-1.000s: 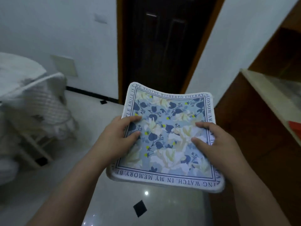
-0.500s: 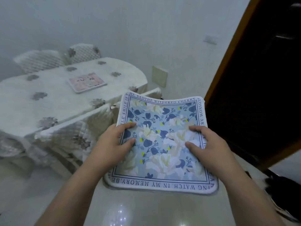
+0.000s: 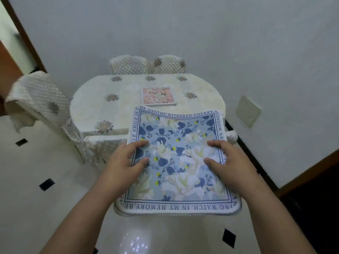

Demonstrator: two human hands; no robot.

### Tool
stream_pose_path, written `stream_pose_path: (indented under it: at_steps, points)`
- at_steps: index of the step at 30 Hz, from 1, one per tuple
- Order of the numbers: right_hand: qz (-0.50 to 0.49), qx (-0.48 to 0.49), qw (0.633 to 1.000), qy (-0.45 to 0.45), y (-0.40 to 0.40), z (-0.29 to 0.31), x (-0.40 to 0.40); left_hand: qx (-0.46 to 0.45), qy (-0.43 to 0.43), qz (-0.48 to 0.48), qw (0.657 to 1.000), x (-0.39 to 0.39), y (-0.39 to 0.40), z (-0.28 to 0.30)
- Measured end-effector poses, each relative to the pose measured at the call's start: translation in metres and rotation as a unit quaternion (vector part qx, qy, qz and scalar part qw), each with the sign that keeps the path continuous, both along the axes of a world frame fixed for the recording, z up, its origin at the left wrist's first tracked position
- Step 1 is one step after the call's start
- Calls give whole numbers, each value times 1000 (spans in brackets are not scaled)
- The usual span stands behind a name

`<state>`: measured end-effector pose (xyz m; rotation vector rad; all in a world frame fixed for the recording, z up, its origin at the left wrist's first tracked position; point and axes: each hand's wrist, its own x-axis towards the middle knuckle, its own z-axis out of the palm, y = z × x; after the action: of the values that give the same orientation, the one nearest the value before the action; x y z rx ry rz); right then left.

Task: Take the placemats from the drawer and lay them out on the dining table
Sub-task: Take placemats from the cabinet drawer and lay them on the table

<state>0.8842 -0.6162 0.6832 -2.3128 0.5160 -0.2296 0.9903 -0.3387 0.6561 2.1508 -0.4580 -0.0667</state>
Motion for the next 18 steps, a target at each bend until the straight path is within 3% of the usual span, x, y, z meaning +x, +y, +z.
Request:
stream_pose_path:
  at_steps: [6,18]
  points:
    - [59,10,998,25,-11,-10,82,2,21,77,997,46,0,-16]
    - [55,-35,995,69,-50,-39,291,2,49,49,998,259,-50,-52]
